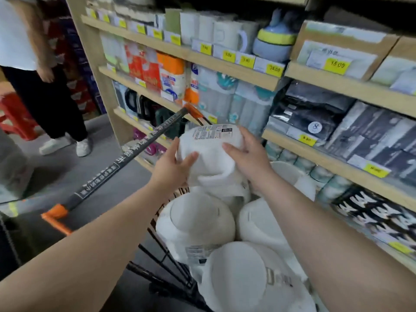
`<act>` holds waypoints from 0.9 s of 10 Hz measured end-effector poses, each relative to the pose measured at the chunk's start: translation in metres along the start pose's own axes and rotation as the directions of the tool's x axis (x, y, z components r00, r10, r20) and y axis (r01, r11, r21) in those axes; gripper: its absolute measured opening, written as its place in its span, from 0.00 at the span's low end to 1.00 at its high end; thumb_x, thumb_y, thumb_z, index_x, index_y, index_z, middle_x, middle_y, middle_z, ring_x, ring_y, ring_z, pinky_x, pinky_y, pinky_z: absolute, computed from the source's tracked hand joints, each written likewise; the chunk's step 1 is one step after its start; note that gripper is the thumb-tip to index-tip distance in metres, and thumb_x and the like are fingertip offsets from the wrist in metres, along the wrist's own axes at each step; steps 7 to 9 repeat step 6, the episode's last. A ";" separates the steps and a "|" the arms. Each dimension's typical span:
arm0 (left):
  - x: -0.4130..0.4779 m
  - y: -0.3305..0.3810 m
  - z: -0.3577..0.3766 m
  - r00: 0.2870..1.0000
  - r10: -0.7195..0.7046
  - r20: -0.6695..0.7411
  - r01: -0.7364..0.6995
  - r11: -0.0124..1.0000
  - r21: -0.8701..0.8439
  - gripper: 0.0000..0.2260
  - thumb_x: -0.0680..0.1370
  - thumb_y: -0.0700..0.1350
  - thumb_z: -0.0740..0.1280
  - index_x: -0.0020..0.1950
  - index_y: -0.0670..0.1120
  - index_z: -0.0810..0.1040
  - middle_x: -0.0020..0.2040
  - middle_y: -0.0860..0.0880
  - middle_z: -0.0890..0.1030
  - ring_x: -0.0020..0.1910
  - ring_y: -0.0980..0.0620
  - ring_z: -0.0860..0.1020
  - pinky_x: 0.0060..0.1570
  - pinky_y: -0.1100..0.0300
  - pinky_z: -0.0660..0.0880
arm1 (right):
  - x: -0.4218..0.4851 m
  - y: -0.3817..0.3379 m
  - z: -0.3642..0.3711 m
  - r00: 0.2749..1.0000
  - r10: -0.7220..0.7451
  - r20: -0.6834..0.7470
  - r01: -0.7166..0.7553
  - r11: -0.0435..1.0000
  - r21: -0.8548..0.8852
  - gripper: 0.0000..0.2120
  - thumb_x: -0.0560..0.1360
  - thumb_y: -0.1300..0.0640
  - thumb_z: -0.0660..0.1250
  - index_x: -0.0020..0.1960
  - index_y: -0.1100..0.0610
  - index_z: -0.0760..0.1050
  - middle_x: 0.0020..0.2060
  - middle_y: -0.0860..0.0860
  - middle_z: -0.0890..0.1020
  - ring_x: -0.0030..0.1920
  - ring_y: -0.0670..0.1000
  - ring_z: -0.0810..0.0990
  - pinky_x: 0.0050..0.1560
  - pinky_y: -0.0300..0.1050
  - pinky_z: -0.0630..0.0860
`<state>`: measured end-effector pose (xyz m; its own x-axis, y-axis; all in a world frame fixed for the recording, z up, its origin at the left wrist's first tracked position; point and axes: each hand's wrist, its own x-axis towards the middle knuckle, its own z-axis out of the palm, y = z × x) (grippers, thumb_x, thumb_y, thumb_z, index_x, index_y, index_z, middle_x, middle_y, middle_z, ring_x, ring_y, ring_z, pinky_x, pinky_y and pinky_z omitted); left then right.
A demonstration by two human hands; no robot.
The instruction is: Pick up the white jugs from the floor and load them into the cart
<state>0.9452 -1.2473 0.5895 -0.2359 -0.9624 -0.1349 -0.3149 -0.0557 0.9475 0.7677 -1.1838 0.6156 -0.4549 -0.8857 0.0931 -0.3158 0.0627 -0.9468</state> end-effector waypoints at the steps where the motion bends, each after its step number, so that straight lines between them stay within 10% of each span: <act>1: 0.017 0.002 -0.010 0.997 -0.011 0.081 0.008 0.999 0.038 0.32 0.76 0.59 0.68 0.77 0.58 0.59 0.65 0.46 0.76 0.44 0.48 0.83 0.35 0.52 0.83 | 0.001 0.001 0.012 0.998 0.047 -0.045 -0.050 0.996 -0.075 0.35 0.73 0.49 0.72 0.75 0.43 0.60 0.71 0.44 0.69 0.69 0.46 0.69 0.69 0.42 0.66; 3: 0.024 0.014 -0.023 0.967 0.253 0.025 -0.232 0.839 0.493 0.26 0.77 0.59 0.65 0.73 0.50 0.69 0.63 0.46 0.78 0.64 0.45 0.73 0.65 0.51 0.68 | -0.011 -0.012 0.026 0.987 0.055 -0.154 -0.077 0.987 -0.139 0.34 0.73 0.46 0.72 0.75 0.47 0.62 0.72 0.48 0.70 0.69 0.49 0.71 0.69 0.46 0.67; 5: -0.002 0.039 0.023 0.822 0.542 0.173 -0.566 0.745 0.353 0.21 0.74 0.57 0.69 0.66 0.53 0.77 0.65 0.51 0.78 0.67 0.47 0.70 0.69 0.55 0.60 | -0.065 -0.011 -0.018 0.919 0.157 -0.361 -0.193 0.979 -0.063 0.23 0.74 0.50 0.71 0.68 0.51 0.73 0.61 0.49 0.77 0.50 0.45 0.76 0.55 0.40 0.72; 9: -0.029 0.054 0.059 0.789 0.550 0.274 -0.613 0.740 0.277 0.23 0.70 0.63 0.66 0.63 0.58 0.78 0.63 0.55 0.79 0.67 0.48 0.71 0.70 0.47 0.62 | -0.102 -0.004 -0.061 0.853 0.157 -0.497 -0.179 0.984 0.004 0.21 0.74 0.52 0.72 0.66 0.54 0.75 0.59 0.50 0.79 0.49 0.44 0.77 0.56 0.43 0.74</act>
